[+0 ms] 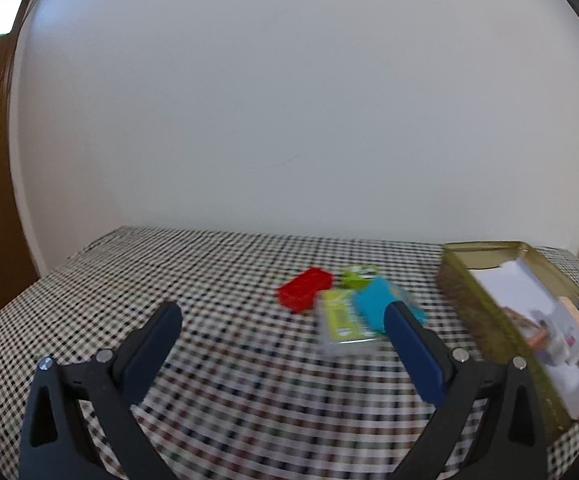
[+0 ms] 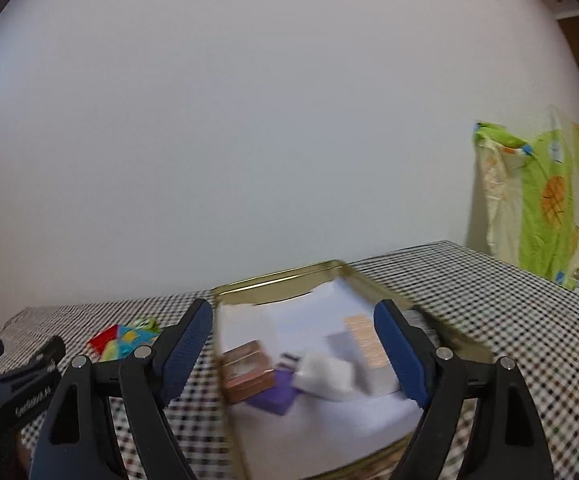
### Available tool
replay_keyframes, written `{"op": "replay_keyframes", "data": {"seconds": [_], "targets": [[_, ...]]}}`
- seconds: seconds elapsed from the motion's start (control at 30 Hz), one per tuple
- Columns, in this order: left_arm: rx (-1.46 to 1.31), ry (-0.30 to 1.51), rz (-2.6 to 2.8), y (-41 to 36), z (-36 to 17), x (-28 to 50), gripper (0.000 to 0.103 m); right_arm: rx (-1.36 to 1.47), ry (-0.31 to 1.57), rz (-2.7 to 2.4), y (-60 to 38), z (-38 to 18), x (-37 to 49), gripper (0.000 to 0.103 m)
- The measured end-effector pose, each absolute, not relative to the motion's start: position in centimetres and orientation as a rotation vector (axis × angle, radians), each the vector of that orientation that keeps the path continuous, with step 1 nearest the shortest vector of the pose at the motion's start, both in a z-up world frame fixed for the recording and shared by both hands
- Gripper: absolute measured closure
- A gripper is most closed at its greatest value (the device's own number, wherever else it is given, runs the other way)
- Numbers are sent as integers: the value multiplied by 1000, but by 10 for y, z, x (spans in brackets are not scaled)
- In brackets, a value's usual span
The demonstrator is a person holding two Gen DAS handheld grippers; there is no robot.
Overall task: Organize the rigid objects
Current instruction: 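Withdraw both open tools from the tin toward the remaining items, then grasp the blue star-printed block with the right tool while the left tool grasps the clear floss case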
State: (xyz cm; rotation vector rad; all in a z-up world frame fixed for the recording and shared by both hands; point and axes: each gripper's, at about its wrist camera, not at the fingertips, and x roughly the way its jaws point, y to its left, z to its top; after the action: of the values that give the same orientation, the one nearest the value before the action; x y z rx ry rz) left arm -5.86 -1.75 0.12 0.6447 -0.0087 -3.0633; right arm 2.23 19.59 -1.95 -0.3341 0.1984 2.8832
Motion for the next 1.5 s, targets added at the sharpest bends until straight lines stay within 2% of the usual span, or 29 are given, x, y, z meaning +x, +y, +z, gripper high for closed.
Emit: {"op": "replay_keyframes", "data": {"seconds": [0.5, 0.67, 0.9, 1.33, 1.5], "targets": [[691, -33, -2987, -54, -4, -94, 1, -521, 85, 3040, 136, -28, -22, 18], [660, -60, -2968, -63, -5, -104, 1, -683, 157, 3074, 130, -36, -56, 18], [789, 67, -2904, -84, -13, -122, 2, -874, 267, 3044, 111, -51, -96, 18], [816, 26, -2897, -77, -14, -121, 2, -1226, 336, 2917, 131, -84, -164, 18], [850, 55, -2889, -80, -16, -124, 2, -1332, 430, 2977, 138, -92, -169, 18]]}}
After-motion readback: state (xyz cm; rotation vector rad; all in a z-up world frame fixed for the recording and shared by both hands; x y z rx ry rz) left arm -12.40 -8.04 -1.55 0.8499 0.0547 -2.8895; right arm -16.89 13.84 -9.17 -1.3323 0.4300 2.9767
